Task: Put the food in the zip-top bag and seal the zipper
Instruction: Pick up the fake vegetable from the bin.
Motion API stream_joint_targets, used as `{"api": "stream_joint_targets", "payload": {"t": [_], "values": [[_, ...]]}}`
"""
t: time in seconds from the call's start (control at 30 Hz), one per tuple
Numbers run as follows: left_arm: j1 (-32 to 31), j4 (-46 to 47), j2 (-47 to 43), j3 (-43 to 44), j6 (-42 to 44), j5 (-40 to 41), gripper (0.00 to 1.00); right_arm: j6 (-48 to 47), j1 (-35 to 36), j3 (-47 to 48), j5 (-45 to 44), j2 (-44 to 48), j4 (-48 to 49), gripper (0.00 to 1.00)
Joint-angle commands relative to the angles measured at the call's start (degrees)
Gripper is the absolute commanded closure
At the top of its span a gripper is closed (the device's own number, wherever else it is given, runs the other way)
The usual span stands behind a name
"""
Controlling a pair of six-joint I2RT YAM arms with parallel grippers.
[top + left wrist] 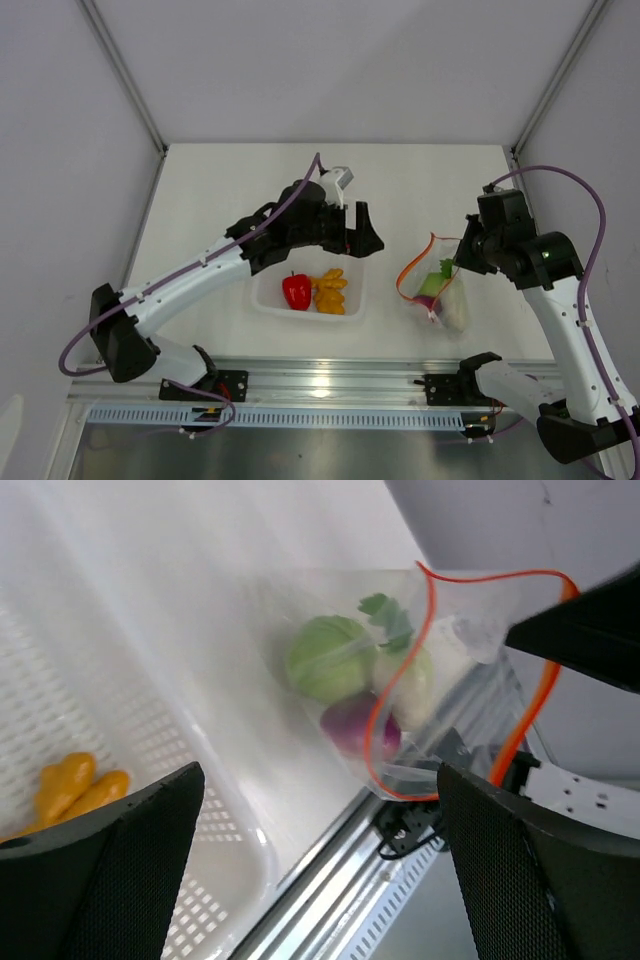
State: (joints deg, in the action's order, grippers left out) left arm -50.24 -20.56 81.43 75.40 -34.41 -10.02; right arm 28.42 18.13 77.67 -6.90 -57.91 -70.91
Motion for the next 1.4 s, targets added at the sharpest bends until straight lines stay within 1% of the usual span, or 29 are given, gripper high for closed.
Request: {"api": "stream_joint_targets", "payload": {"t": [0.0, 0.1, 0.13, 0.2, 0.33, 0.43, 0.5, 0.53, 0.67, 0.73, 0.87, 0.93, 1.1, 1.17, 1.37], "values": [[2.15, -6.22, -3.03, -1.57, -0.48, 9.23, 0.01, -0.74, -0.20, 0.47, 0.30, 0.43, 2.36, 1.00], [3.56, -10.72, -0.67, -0.78, -0.65, 9.49, 0.01, -0.65, -0.11, 0.55, 0.65, 0.17, 2.45, 1.00], [4.87, -13.69, 0.47, -0.34, -1.70, 9.32, 0.00, -0.65, -0.20, 0.47, 0.74, 0.08, 2.54, 1.00], [6.55, -14.95, 3.47, -0.69, -2.23, 7.48, 0.01, -0.48, -0.20, 0.38, 1.27, 0.08, 2.80, 1.00], [7.17, -17.67, 9.88, 0.54, -3.12, 8.79, 0.01, -0.30, -0.20, 0.29, 1.62, 0.34, 2.80, 1.00], [7.17, -21.88, 15.77, 5.37, -3.64, 9.75, 0.01, -0.21, -0.11, 0.29, 1.80, 0.25, 2.71, 1.00], [7.43, -25.22, 19.81, 10.63, -5.48, 11.76, 0.00, 0.05, -0.11, 0.38, 1.89, 0.34, 2.62, 1.00], [7.52, -25.67, 20.95, 10.04, -5.66, 11.17, 0.00, 0.05, -0.03, 0.38, 1.89, 0.25, 2.54, 1.00], [7.87, -24.89, 25.18, 13.36, -6.45, 10.46, 0.01, 0.05, 0.06, 0.20, 1.71, 0.17, 2.53, 1.00], [7.87, -24.88, 27.64, 15.03, -6.10, 8.80, 0.02, 0.14, 0.06, -0.15, 1.80, 0.08, 2.80, 1.00], [7.96, -29.09, 31.51, 18.90, -6.72, 11.15, 0.03, -0.04, 0.06, 0.29, 1.62, -0.01, 2.54, 1.00], [7.96, -30.59, 31.95, 18.30, -7.68, 12.39, 0.03, -0.21, 0.15, 0.38, 1.36, -0.01, 2.36, 1.00], [7.96, -28.41, 30.81, 12.50, -8.74, 14.85, 0.04, -0.12, 0.06, -0.24, 1.97, -0.36, 3.50, 1.00], [7.96, -27.61, 30.98, 11.71, -8.57, 16.17, 0.04, 0.05, 0.24, -0.59, 2.24, -0.27, 3.85, 1.00], [7.79, -26.03, 34.58, 11.36, -7.51, 16.26, 0.07, 0.32, 0.85, -0.24, 2.06, -0.54, 3.68, 1.00]]}}
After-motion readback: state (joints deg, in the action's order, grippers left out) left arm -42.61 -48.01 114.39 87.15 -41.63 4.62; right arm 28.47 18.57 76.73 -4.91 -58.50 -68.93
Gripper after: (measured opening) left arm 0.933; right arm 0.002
